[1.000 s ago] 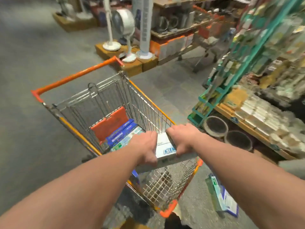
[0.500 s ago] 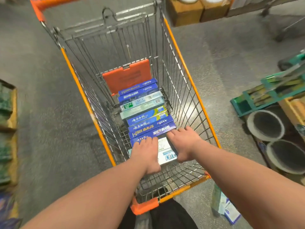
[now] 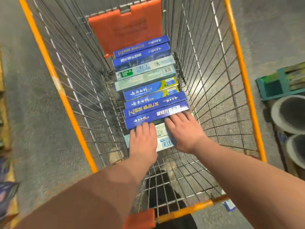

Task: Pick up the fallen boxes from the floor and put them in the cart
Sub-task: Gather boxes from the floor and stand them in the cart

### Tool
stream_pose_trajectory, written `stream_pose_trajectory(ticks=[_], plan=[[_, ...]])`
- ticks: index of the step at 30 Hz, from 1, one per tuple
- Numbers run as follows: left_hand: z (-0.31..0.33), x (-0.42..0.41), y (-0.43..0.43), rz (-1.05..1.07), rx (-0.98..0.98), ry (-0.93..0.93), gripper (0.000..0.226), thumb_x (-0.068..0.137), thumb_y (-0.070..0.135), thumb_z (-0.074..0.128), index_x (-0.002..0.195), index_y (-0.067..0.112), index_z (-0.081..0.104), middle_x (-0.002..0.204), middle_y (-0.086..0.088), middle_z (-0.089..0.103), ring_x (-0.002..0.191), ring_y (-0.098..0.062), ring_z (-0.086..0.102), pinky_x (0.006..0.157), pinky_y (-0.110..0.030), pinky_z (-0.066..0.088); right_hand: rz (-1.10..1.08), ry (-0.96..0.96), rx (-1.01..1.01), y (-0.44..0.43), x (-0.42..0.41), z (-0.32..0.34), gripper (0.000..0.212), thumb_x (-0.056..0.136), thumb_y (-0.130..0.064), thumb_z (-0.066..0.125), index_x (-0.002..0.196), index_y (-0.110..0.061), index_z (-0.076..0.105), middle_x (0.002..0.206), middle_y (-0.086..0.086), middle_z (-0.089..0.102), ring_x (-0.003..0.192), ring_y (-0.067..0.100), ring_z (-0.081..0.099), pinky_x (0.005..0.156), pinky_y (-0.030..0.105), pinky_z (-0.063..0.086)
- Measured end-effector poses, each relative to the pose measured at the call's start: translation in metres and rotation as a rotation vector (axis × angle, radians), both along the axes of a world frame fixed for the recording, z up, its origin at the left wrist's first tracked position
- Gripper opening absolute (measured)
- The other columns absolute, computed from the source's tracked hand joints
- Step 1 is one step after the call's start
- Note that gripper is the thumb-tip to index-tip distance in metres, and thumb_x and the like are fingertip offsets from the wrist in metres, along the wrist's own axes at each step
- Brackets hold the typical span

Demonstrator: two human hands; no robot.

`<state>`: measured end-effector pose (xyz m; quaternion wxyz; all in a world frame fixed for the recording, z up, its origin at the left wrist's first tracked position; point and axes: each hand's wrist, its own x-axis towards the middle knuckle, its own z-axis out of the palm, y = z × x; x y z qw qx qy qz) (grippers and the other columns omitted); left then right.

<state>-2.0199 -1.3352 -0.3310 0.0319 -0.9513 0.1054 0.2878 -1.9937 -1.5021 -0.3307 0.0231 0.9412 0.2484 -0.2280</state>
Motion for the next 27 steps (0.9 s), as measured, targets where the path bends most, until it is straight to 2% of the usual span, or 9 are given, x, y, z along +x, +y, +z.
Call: stream_pose_trajectory(ticks=[3, 6, 9, 11, 14, 18, 22, 24, 27], plan=[[-0.009, -0.013, 0.0, 0.006, -0.004, -0.022, 0.088, 0.07, 0.032, 0.083, 0.138, 0.01, 0.031, 0.126, -0.008, 0.04, 0.115, -0.028, 0.043, 0.108, -0.046, 0.036, -0.038, -0.025, 0.012, -0.002, -0.01, -0.013, 0.057, 0.076, -0.037, 0.073, 0.124, -0.014, 0.055, 0.109, 0.006, 0.061, 0.105, 0.032, 0.057, 0.105, 0.054, 0.04], [-0.016, -0.017, 0.001, 0.0, -0.01, -0.035, 0.084, 0.069, 0.028, 0.083, 0.134, 0.01, 0.033, 0.123, -0.007, 0.042, 0.112, -0.028, 0.045, 0.105, -0.046, 0.039, -0.058, 0.007, 0.012, 0.0, -0.016, -0.02, 0.064, 0.075, -0.037, 0.074, 0.13, -0.014, 0.051, 0.116, 0.007, 0.061, 0.112, 0.032, 0.057, 0.106, 0.054, 0.04], [-0.02, -0.016, 0.004, 0.014, 0.007, -0.066, 0.093, 0.065, 0.033, 0.088, 0.136, 0.009, 0.032, 0.126, -0.008, 0.043, 0.114, -0.029, 0.044, 0.107, -0.048, 0.039, -0.072, 0.03, -0.021, 0.003, -0.014, -0.019, 0.084, 0.07, -0.036, 0.081, 0.143, -0.014, 0.044, 0.13, 0.008, 0.055, 0.125, 0.033, 0.049, 0.113, 0.054, 0.035], [-0.021, -0.015, 0.005, 0.024, 0.012, -0.086, 0.1, 0.065, 0.039, 0.09, 0.139, 0.007, 0.03, 0.13, -0.009, 0.043, 0.119, -0.03, 0.044, 0.108, -0.05, 0.038, -0.077, 0.056, -0.057, 0.004, -0.011, -0.015, 0.1, 0.068, -0.043, 0.085, 0.15, -0.015, 0.036, 0.14, 0.009, 0.049, 0.134, 0.034, 0.041, 0.117, 0.053, 0.031], [-0.019, -0.017, 0.004, 0.024, -0.002, -0.056, 0.11, 0.071, 0.051, 0.086, 0.147, 0.004, 0.022, 0.143, -0.012, 0.035, 0.129, -0.033, 0.039, 0.113, -0.053, 0.033, -0.075, 0.09, -0.056, 0.0, -0.009, -0.01, 0.11, 0.069, -0.051, 0.085, 0.156, -0.018, 0.027, 0.152, 0.008, 0.039, 0.143, 0.033, 0.031, 0.12, 0.051, 0.025], [-0.011, -0.019, 0.003, 0.004, -0.04, -0.038, 0.1, 0.081, 0.056, 0.073, 0.149, 0.003, 0.021, 0.149, -0.014, 0.026, 0.134, -0.034, 0.032, 0.115, -0.053, 0.031, -0.051, 0.127, -0.045, -0.006, -0.009, -0.001, 0.102, 0.077, -0.05, 0.08, 0.157, -0.02, 0.023, 0.158, 0.007, 0.03, 0.147, 0.031, 0.023, 0.121, 0.046, 0.021], [-0.009, -0.016, -0.001, -0.05, -0.079, -0.033, 0.07, 0.087, 0.043, 0.069, 0.138, 0.007, 0.038, 0.132, -0.01, 0.04, 0.122, -0.03, 0.04, 0.103, -0.048, 0.041, -0.056, 0.137, -0.026, -0.005, -0.007, 0.007, 0.085, 0.081, -0.04, 0.077, 0.151, -0.02, 0.034, 0.157, 0.006, 0.031, 0.146, 0.029, 0.025, 0.119, 0.045, 0.029], [-0.012, -0.016, -0.001, -0.043, -0.078, -0.028, 0.067, 0.088, 0.037, 0.071, 0.138, 0.007, 0.039, 0.127, -0.008, 0.043, 0.118, -0.029, 0.042, 0.1, -0.047, 0.043, -0.07, 0.14, -0.015, -0.003, -0.006, 0.009, 0.078, 0.082, -0.037, 0.075, 0.149, -0.02, 0.039, 0.156, 0.006, 0.032, 0.145, 0.028, 0.027, 0.117, 0.045, 0.031], [-0.016, -0.018, -0.002, -0.037, -0.073, -0.012, 0.071, 0.088, 0.028, 0.073, 0.142, 0.004, 0.035, 0.129, -0.009, 0.041, 0.119, -0.031, 0.042, 0.107, -0.05, 0.041, -0.086, 0.137, -0.013, -0.003, -0.006, 0.01, 0.069, 0.084, -0.033, 0.073, 0.145, -0.02, 0.044, 0.155, 0.006, 0.034, 0.142, 0.027, 0.032, 0.113, 0.043, 0.035]])
